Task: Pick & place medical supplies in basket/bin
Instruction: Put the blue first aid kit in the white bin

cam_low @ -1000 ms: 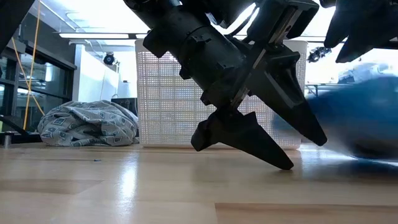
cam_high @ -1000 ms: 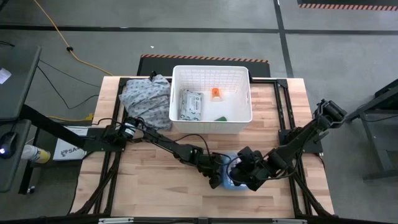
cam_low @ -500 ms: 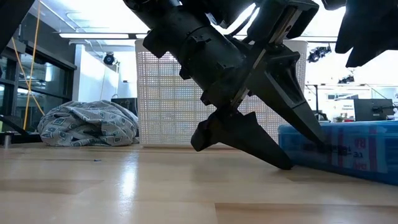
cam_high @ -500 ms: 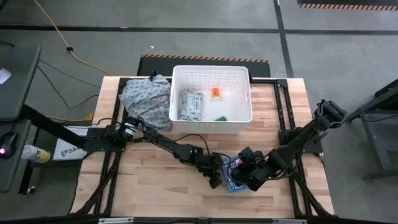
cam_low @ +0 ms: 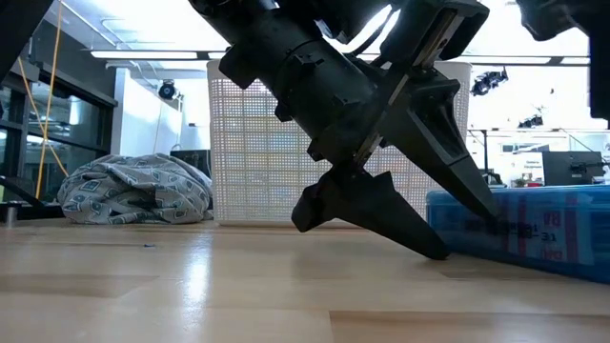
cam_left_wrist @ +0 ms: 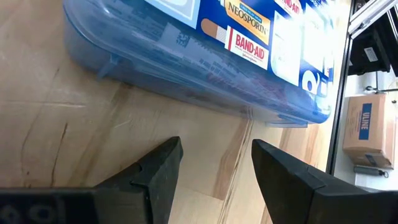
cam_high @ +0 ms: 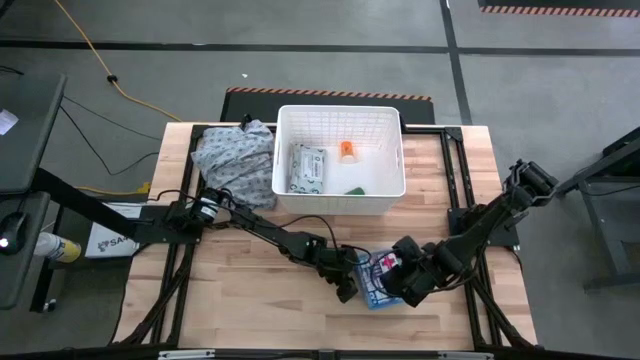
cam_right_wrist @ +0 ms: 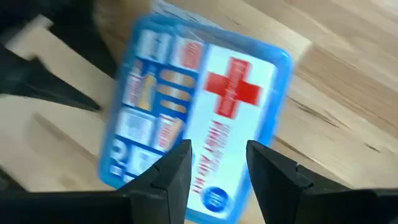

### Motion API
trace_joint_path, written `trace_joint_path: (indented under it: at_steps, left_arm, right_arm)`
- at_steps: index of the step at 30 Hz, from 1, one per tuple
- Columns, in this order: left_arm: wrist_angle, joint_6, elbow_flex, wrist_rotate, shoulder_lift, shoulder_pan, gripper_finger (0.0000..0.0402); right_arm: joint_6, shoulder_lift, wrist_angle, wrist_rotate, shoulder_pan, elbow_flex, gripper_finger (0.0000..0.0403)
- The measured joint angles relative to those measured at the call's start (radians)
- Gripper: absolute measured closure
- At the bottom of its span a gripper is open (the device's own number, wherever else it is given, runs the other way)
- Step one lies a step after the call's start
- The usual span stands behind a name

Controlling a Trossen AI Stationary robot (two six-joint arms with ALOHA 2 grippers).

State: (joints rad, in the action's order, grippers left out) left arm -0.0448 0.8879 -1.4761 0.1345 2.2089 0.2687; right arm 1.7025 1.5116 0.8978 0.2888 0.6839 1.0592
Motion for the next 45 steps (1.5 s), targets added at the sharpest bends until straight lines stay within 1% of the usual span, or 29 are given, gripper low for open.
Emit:
trace_joint_path:
  at_steps: [9, 17, 20, 27, 33, 45]
  left_arm:
    - [0.0, 0.0, 0.0, 0.0, 0.0, 0.0, 0.0163]
    - [0.001, 0.001, 0.0, -0.005, 0.0, 0.0, 0.0163]
    - [0.001, 0.001, 0.0, -0.005, 0.0, 0.0, 0.0163]
    - [0.004, 0.001, 0.001, -0.005, 0.0, 0.0, 0.0163]
    - [0.005, 0.001, 0.001, -0.006, 0.0, 0.0, 0.0163]
    - [0.005, 0.001, 0.001, -0.006, 0.0, 0.0, 0.0163]
  right_arm:
    - [0.051, 0.0, 0.079, -0.048, 0.031, 0.0, 0.0257]
    - [0.093, 0.0, 0.157, -0.112, 0.032, -0.006, 0.0257]
    - [0.106, 0.0, 0.135, -0.143, 0.034, -0.036, 0.0258]
    - [0.118, 0.0, 0.006, -0.192, 0.037, -0.098, 0.0257]
    - [0.075, 0.0, -0.022, -0.184, 0.037, -0.101, 0.0255]
    - [0.07, 0.0, -0.021, -0.169, 0.03, -0.101, 0.0253]
